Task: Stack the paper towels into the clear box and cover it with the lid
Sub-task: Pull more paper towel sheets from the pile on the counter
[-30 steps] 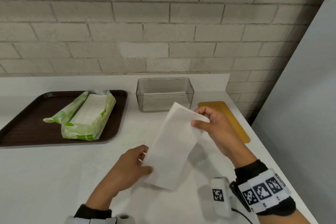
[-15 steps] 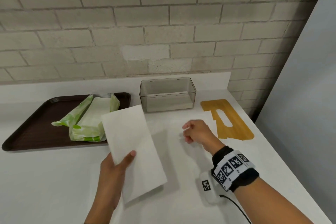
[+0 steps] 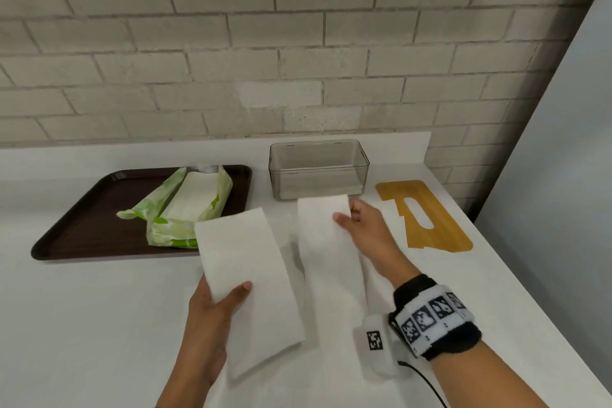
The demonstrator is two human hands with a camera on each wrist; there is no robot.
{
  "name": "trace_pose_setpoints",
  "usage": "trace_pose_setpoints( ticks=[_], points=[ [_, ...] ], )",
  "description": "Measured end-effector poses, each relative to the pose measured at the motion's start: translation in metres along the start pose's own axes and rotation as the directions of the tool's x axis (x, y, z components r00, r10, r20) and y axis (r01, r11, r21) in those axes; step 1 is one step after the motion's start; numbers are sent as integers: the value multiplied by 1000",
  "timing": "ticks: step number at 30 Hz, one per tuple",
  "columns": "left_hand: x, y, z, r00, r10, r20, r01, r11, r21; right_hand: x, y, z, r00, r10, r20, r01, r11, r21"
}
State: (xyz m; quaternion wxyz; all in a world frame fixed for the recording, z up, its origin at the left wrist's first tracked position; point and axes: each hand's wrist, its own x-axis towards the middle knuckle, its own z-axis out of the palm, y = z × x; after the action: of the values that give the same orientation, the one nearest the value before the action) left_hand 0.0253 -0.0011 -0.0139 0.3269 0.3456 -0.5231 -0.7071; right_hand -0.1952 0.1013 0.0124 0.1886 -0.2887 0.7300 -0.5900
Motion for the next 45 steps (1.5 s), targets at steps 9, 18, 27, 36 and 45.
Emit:
trace_pose_setpoints(
  ticks=[9, 18, 27, 36, 45],
  points=[
    [-3, 9, 33, 988, -4, 154, 2, 1000, 17, -45, -90, -7, 969, -241, 47, 191, 857, 478],
    [-15, 13, 63, 964, -2, 264, -7, 999, 32, -30, -24, 37, 965, -125, -230, 50, 951, -306],
    [3, 14, 75, 948, 205, 243, -249, 954, 168, -32, -21, 7, 982, 148, 116, -174, 950, 261],
    [16, 20, 105, 910, 330, 252, -389, 889, 240, -33, -26, 9, 952, -252, -174, 273, 956, 109],
    [18, 20, 119, 921, 326, 213, -371, 899, 233, -27, -21, 8, 966, -206, -158, 216, 975, 45]
  ],
)
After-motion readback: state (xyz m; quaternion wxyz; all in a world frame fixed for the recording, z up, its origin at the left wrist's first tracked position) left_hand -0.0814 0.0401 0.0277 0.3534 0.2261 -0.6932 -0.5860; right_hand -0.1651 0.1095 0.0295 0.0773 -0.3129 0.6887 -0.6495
